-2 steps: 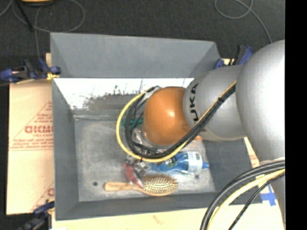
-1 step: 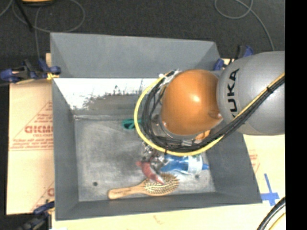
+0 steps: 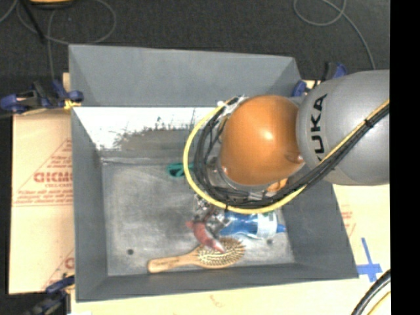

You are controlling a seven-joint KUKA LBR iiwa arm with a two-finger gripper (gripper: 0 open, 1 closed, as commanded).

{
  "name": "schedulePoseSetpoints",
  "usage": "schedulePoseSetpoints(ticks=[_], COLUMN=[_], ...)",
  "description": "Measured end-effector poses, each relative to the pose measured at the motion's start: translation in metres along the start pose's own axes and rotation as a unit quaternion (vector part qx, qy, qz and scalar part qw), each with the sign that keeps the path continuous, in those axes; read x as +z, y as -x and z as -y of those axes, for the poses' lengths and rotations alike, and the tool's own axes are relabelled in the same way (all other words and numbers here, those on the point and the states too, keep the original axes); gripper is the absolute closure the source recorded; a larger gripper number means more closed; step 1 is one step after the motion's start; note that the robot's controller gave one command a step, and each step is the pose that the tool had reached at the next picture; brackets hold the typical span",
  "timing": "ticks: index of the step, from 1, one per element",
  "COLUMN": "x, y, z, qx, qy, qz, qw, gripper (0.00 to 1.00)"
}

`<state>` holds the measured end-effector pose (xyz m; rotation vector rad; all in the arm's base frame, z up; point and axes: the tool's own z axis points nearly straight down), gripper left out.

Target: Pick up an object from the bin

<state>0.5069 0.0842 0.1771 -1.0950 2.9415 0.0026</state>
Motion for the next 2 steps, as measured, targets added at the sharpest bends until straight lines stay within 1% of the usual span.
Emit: schedulePoseSetpoints(ticks=[1,2], x=[0.001,-0.122], y=[0.001,-0.016], z=[0.0,0.017], qx=[-0.001,-0.089], qy=[0.0,0.0], qz=[0.0,0.0002], qw=[1.0,0.996], gripper=[1.0,1.0])
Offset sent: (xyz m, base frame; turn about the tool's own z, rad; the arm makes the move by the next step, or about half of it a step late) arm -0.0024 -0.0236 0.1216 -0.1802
